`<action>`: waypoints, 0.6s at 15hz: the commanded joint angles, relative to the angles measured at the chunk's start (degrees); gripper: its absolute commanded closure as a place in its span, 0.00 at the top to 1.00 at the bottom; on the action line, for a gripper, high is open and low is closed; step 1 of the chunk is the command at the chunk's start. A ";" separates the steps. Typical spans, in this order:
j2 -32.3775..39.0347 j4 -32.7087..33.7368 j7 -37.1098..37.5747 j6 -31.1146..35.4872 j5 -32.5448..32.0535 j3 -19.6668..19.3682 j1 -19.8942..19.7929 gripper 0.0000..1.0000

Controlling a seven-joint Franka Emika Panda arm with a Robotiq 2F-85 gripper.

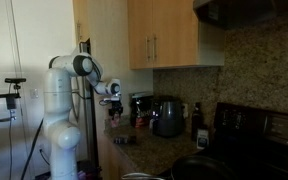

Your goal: Move the can to the right then back to the left of the counter

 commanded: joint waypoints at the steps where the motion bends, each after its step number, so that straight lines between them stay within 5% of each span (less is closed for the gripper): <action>1: 8.73 7.18 3.75 1.99 -3.84 -1.83 2.67 0.45; 2: 4.21 3.06 1.97 0.90 -2.10 -2.16 2.66 0.70; 5: 8.16 6.25 2.71 1.69 -2.65 -2.98 3.71 0.70; 6: 8.74 6.46 2.86 1.41 -2.99 -3.16 3.80 0.45; 9: 11.64 7.99 4.04 2.38 -4.78 -3.66 5.62 0.45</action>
